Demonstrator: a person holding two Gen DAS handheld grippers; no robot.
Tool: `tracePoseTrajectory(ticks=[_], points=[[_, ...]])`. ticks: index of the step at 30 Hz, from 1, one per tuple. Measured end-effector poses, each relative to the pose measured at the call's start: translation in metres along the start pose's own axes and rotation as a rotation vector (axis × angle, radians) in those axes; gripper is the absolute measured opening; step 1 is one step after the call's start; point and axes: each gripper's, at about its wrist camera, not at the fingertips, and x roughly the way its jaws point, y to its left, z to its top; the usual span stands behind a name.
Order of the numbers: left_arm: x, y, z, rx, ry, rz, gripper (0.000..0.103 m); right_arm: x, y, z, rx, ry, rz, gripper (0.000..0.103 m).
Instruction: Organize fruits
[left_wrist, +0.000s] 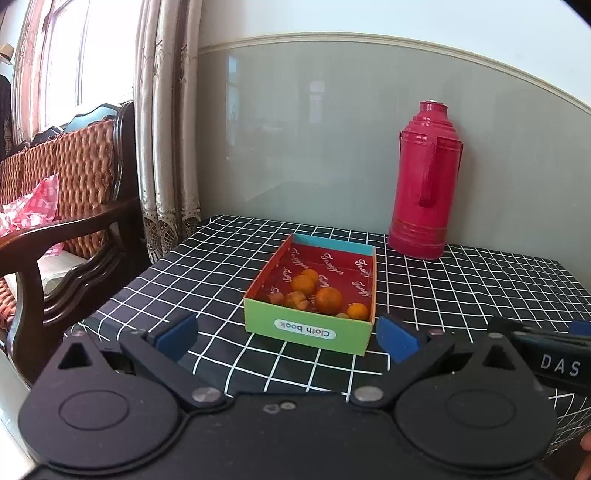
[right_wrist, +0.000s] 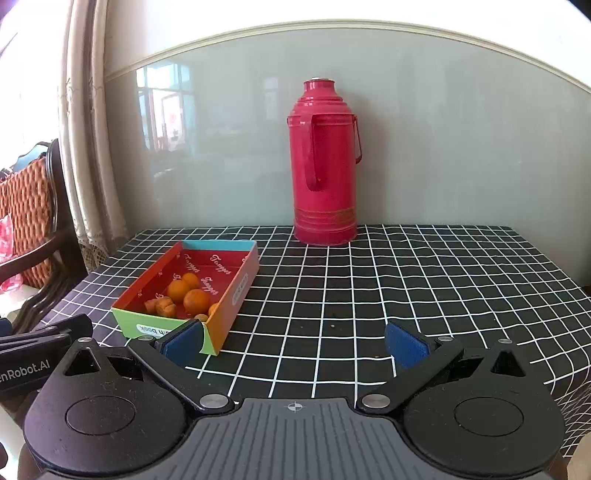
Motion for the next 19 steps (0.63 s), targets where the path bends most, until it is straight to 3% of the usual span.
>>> tracePoseTrajectory(ticks=[11, 17, 19], points=[[0.0049, -0.0024, -0.0013, 0.011, 0.018, -0.027, 0.097, -0.0003, -0.0013, -0.0005, 0.002, -0.004, -0.003, 0.103], [0.0012, -0.0047, 0.0008, -0.002, -0.028, -0.029, 0.093, 0.0005, -0.0029, 0.0003, 0.011, -0.006, -0.014, 0.103], [0.001, -0.0054, 0.0026, -0.008, -0.035, -0.021, 0.096, 0.0014, -0.0034, 0.0001, 0.013, -0.006, -0.014, 0.103]])
